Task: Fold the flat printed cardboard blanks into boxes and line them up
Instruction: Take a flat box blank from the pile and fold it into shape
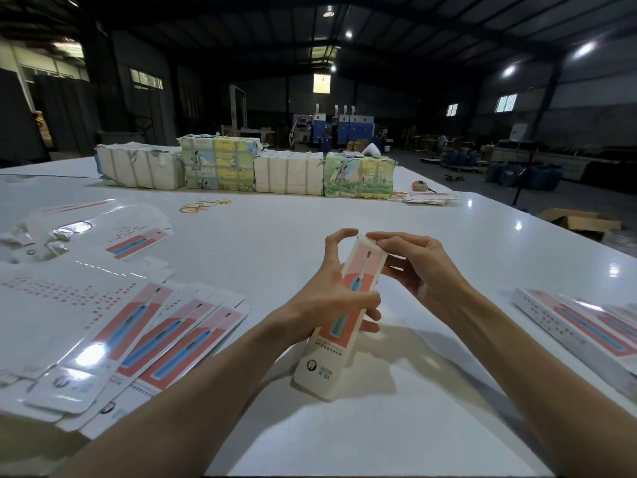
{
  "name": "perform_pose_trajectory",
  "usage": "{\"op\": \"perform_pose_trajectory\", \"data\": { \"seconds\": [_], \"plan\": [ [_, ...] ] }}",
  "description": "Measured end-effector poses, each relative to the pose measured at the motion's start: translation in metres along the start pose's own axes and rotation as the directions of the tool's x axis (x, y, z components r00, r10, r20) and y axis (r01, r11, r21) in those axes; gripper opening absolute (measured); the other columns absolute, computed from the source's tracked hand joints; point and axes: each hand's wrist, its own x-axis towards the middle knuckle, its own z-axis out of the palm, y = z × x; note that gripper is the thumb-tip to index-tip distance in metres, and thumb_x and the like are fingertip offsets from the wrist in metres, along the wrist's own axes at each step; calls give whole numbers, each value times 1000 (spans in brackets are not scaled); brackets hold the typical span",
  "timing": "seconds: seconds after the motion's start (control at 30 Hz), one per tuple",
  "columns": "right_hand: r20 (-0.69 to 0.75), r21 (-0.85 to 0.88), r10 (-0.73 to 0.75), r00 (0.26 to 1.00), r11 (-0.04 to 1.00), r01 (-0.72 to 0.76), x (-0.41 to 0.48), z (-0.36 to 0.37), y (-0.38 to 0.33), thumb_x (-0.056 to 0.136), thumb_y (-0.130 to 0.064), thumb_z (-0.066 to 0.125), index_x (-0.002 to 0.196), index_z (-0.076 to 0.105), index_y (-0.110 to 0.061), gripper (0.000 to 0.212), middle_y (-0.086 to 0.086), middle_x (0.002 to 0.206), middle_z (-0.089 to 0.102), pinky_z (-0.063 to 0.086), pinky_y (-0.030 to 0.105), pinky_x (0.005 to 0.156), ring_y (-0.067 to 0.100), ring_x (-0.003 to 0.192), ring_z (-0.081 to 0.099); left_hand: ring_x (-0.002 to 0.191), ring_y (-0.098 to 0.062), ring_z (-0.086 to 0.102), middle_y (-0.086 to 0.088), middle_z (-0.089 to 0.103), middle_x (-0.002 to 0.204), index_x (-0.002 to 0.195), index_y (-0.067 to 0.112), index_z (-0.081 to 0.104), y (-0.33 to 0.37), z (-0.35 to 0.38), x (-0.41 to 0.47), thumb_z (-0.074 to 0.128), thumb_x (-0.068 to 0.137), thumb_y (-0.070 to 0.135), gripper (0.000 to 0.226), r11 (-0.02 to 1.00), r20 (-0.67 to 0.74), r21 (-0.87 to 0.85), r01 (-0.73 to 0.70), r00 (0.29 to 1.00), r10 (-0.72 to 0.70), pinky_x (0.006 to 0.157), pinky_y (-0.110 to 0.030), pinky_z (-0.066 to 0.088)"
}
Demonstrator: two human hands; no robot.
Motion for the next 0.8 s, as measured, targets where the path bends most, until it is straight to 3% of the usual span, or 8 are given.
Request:
{"op": "perform_pose_trajectory", "data": {
  "seconds": [0.23, 0.53, 0.8],
  "plan": [
    [26, -55, 6, 1000, 998, -4, -1, -1, -3, 101, -3, 59, 95, 85, -8, 27, 13, 110, 79, 65, 48, 85, 26, 100, 77, 83, -34, 78, -16, 58, 117, 127, 68, 27, 3, -1, -1, 83, 78, 8, 96, 999, 1, -39, 24, 1000, -24, 73, -47, 66],
    [-15, -121, -42, 999, 992, 39, 2, 0, 2, 99, -1, 56, 89, 85, -10, 32, 12, 103, 80, 66, 42, 77, 29, 98, 77, 83, -31, 78, -12, 59, 117, 133, 68, 28, -1, -1, 1, 82, 78, 9, 97, 1000, -26, 7, -10, 1000, 10, 70, -41, 66],
    [104, -197, -103, 989, 973, 122, -1, -3, 3, 104, 0, 52, 106, 83, -10, 33, 10, 110, 79, 65, 36, 81, 23, 107, 76, 79, -28, 78, -12, 61, 114, 136, 55, 32, -2, -4, -1, 82, 80, 11, 88, 1000, -47, 21, 6, 999, -5, 66, -36, 65]
  ]
}}
